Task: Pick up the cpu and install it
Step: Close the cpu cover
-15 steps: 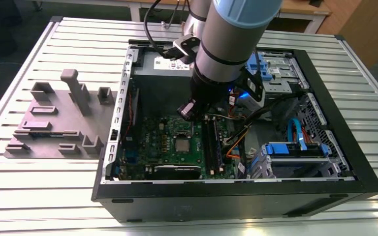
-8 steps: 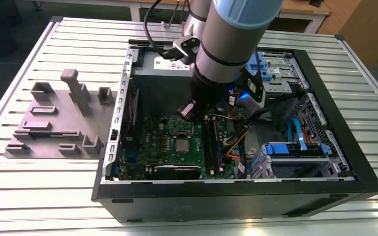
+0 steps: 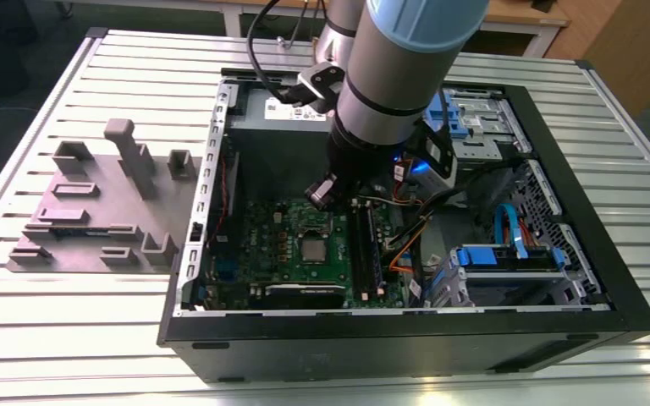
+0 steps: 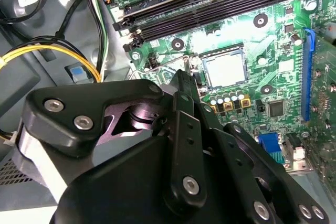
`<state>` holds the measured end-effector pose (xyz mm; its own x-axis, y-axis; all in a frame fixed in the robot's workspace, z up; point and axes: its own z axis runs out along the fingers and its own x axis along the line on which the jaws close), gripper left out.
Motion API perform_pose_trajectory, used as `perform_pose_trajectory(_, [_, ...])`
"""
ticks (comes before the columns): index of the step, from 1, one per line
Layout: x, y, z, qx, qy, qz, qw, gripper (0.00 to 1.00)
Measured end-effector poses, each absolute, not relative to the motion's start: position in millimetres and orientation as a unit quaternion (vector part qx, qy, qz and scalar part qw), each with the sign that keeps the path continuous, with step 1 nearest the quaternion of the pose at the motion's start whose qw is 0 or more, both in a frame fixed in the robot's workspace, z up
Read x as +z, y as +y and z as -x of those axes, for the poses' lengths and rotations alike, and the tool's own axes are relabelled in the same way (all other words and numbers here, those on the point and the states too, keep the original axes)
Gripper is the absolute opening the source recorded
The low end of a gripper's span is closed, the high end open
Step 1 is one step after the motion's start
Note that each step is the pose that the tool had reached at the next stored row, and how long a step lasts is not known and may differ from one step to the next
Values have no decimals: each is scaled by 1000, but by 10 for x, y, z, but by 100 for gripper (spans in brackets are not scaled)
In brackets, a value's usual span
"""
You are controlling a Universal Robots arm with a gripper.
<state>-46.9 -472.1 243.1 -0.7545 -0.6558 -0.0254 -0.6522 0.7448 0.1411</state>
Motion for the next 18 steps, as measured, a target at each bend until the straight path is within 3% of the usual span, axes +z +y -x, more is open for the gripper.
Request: perform_pose_trajectory(18, [2430, -4761, 469, -70, -934, -350, 13, 11])
